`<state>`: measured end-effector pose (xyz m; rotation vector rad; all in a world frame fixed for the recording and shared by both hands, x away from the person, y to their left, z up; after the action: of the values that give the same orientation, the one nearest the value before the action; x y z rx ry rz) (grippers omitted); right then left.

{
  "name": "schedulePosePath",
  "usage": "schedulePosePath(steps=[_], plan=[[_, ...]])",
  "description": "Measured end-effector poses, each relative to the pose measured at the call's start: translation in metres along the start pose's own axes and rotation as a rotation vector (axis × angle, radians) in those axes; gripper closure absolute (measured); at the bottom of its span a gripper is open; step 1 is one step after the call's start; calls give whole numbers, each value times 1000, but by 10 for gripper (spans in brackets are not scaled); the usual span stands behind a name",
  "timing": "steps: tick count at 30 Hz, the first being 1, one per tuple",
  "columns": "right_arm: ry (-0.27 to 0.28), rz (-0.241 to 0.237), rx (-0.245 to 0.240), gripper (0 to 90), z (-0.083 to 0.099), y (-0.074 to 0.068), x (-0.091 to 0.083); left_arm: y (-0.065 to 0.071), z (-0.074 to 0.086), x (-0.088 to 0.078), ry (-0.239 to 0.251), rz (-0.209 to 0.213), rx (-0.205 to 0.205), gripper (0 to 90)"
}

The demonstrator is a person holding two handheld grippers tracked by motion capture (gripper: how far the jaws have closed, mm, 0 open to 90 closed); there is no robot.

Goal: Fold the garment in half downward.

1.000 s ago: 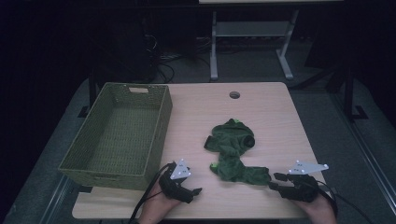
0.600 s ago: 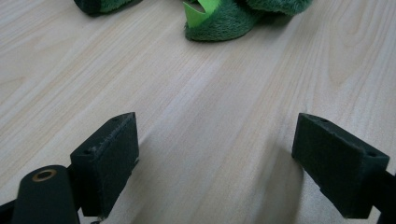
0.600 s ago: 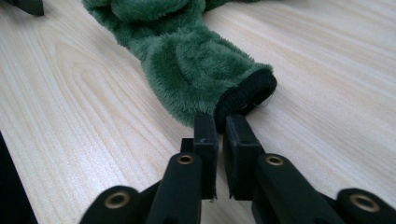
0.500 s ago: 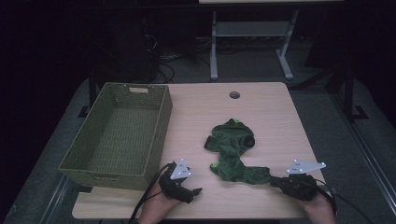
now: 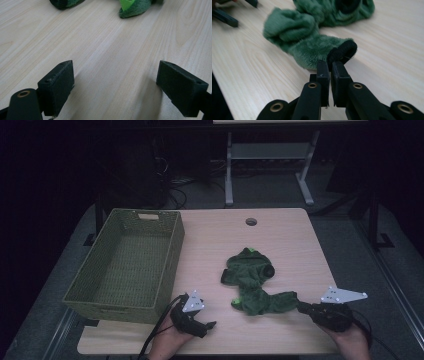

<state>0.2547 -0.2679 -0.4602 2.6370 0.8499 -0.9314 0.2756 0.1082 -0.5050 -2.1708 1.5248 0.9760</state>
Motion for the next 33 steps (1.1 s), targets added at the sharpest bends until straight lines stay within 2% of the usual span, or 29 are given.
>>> schedulePosePath(steps=[10, 19, 24, 30, 33], plan=[[70, -29, -57, 853, -28, -13, -6, 0, 0, 0, -1, 0, 0, 139], [114, -79, -123, 853, -56, -30, 3, 0, 0, 0, 4, 0, -3, 139], [132, -129, -172, 853, -73, -47, 16, 0, 0, 1, 9, 0, -8, 139], [111, -175, -216, 853, -85, -68, 38, 0, 0, 0, 1, 2, -3, 139], [97, -189, -228, 853, -88, -73, 50, 0, 0, 0, 4, 1, -3, 139]])
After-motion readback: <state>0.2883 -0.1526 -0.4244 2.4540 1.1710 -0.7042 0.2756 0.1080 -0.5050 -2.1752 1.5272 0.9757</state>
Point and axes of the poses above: each handheld gripper's, and its own axes: x roughly forward along the jaws, z roughly out of its underside, y roughly to its right, the point moved 4 cm from there along x, roughly forward along the jaws, and after that the axes turned 10 degrees about z, right-handed, at the moved point
